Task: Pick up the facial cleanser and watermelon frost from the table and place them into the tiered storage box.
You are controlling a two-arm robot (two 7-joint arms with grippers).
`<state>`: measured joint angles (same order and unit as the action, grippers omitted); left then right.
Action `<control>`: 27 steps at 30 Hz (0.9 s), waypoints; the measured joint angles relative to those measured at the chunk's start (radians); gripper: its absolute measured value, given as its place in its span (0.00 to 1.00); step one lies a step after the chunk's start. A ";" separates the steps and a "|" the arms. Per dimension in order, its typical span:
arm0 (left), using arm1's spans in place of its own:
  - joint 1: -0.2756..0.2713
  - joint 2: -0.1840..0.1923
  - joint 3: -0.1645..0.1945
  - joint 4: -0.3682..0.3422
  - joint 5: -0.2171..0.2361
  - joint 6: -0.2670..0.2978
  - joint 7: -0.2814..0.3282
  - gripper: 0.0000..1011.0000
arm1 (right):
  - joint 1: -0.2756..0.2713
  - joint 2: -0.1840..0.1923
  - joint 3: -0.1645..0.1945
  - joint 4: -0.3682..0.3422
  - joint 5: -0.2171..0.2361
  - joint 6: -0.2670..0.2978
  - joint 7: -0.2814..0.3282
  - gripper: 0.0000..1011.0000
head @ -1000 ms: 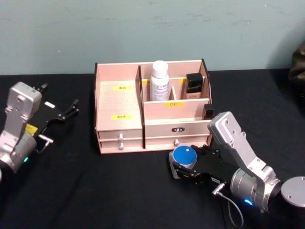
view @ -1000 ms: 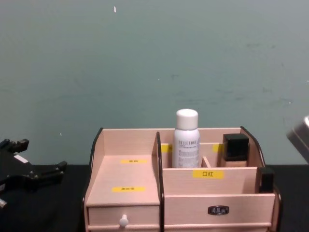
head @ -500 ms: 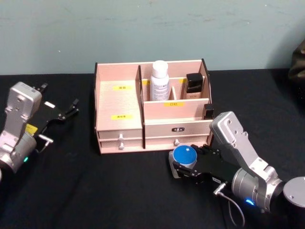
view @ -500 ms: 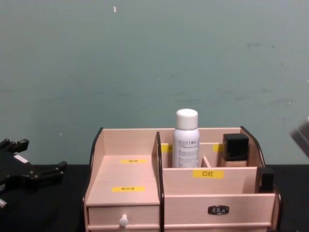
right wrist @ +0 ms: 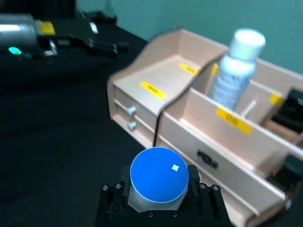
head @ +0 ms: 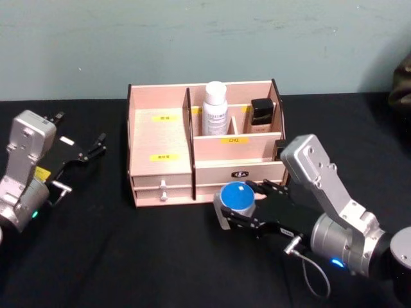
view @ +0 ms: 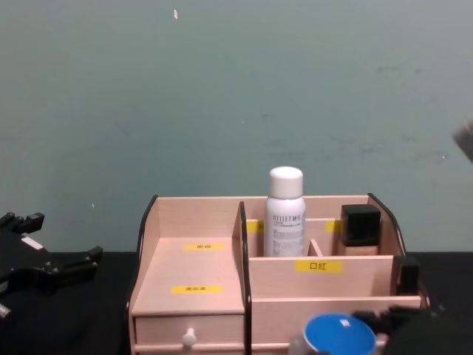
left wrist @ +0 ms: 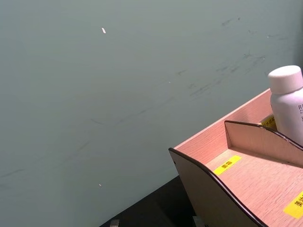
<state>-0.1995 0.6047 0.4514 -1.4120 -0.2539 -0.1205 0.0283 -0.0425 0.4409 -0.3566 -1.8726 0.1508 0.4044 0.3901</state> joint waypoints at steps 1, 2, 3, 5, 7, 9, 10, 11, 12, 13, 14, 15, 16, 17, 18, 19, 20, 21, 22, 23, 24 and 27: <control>0.000 0.000 0.000 0.000 0.000 0.000 0.000 0.99 | 0.009 -0.001 -0.007 -0.012 0.001 0.006 0.002 0.72; 0.000 0.000 0.000 0.000 0.000 0.000 0.000 0.99 | 0.016 -0.002 -0.012 -0.018 0.002 0.008 0.004 0.72; 0.000 0.000 0.000 0.000 0.000 0.000 0.000 0.99 | 0.022 -0.003 -0.017 -0.022 0.002 0.011 0.005 0.72; 0.000 0.000 0.000 0.000 0.000 0.000 0.000 0.99 | 0.043 -0.012 -0.033 -0.033 0.002 0.021 0.007 0.72; 0.000 0.000 0.000 0.000 0.000 0.000 0.000 0.99 | 0.065 -0.022 -0.051 -0.038 0.001 0.030 0.008 0.72; 0.000 0.000 0.000 0.000 0.000 0.000 0.000 0.99 | 0.084 -0.033 -0.064 -0.038 -0.001 0.037 0.007 0.72; 0.000 0.000 0.000 0.000 0.000 0.000 0.000 0.99 | 0.094 -0.038 -0.071 -0.036 -0.004 0.040 0.007 0.72; 0.000 0.000 0.000 0.000 0.000 0.000 0.000 0.99 | 0.104 -0.044 -0.078 -0.033 -0.006 0.045 0.006 0.72; 0.000 0.000 0.000 0.000 0.000 0.000 0.000 0.99 | 0.124 -0.057 -0.092 -0.026 -0.012 0.053 0.004 0.72; 0.000 0.000 0.000 0.000 0.000 0.000 0.000 0.99 | 0.133 -0.063 -0.097 -0.022 -0.014 0.058 0.002 0.72; 0.000 0.000 0.000 0.000 0.000 0.000 0.000 0.99 | 0.141 -0.069 -0.102 -0.018 -0.017 0.062 0.000 0.72; 0.000 0.000 0.000 0.000 0.000 0.000 0.000 0.99 | 0.150 -0.075 -0.107 -0.013 -0.020 0.065 -0.002 0.72; 0.000 0.000 0.000 0.000 0.000 0.000 0.000 0.99 | 0.167 -0.088 -0.116 -0.002 -0.025 0.072 -0.006 0.72; 0.000 0.000 0.000 0.000 0.000 0.000 0.000 0.99 | 0.175 -0.095 -0.121 0.004 -0.028 0.075 -0.009 0.72; 0.000 0.000 0.000 0.000 0.000 0.000 0.000 0.99 | 0.192 -0.110 -0.128 0.016 -0.035 0.081 -0.014 0.72; 0.000 0.000 0.000 0.000 0.000 0.000 0.000 0.99 | 0.202 -0.119 -0.132 0.023 -0.039 0.085 -0.018 0.72; 0.000 0.000 0.000 0.000 0.000 0.000 0.000 0.99 | 0.209 -0.125 -0.135 0.028 -0.042 0.087 -0.020 0.72; 0.000 0.000 0.000 0.000 0.000 0.000 0.000 0.99 | 0.225 -0.140 -0.141 0.044 -0.049 0.092 -0.026 0.72; 0.000 0.000 0.000 0.000 0.000 0.000 0.000 0.99 | 0.233 -0.148 -0.143 0.052 -0.053 0.094 -0.030 0.72; 0.000 0.000 0.000 0.000 0.000 0.000 0.000 0.99 | 0.241 -0.156 -0.146 0.059 -0.057 0.096 -0.033 0.72; 0.000 0.000 0.000 0.000 0.000 0.000 0.000 0.99 | 0.255 -0.172 -0.150 0.076 -0.064 0.099 -0.040 0.72; 0.000 0.000 0.000 0.000 0.000 0.000 0.000 0.99 | 0.278 -0.199 -0.156 0.105 -0.077 0.105 -0.049 0.72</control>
<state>-0.1995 0.6047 0.4514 -1.4120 -0.2539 -0.1205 0.0283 0.2356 0.2417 -0.5128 -1.7674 0.0739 0.5090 0.3410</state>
